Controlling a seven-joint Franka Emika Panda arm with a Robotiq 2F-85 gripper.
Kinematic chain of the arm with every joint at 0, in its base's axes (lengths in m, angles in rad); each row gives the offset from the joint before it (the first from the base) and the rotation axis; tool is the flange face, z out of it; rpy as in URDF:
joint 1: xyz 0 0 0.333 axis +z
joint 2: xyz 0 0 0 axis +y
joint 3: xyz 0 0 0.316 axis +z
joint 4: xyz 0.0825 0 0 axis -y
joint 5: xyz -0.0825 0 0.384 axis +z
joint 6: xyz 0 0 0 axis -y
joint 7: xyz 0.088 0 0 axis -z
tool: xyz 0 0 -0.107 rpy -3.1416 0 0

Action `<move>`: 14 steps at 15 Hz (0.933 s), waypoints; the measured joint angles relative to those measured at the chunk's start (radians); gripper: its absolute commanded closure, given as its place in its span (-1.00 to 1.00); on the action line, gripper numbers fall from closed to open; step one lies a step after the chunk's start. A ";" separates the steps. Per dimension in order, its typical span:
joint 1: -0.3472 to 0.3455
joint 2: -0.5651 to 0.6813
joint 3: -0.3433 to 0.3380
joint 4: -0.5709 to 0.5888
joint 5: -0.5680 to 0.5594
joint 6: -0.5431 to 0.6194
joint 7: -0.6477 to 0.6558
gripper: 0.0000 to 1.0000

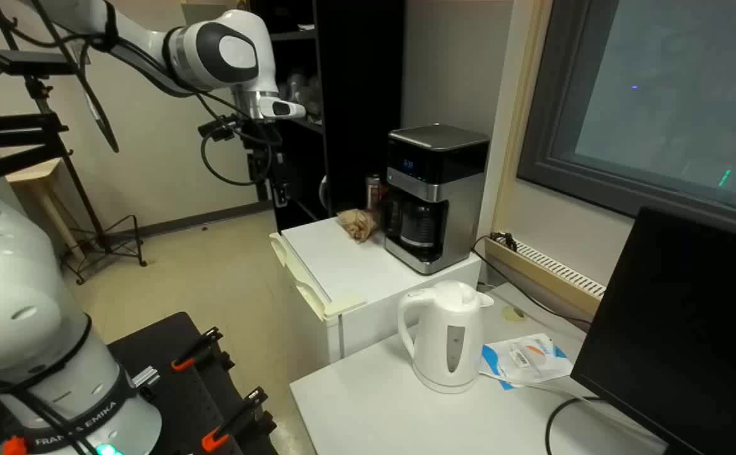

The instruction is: Press the button on the right side of the coffee machine

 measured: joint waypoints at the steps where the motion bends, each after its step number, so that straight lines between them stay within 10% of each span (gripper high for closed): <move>1: 0.000 0.000 0.000 0.000 0.000 0.000 0.000 -1.00; 14: 0.011 0.000 -0.009 0.000 -0.007 0.002 -0.001 -1.00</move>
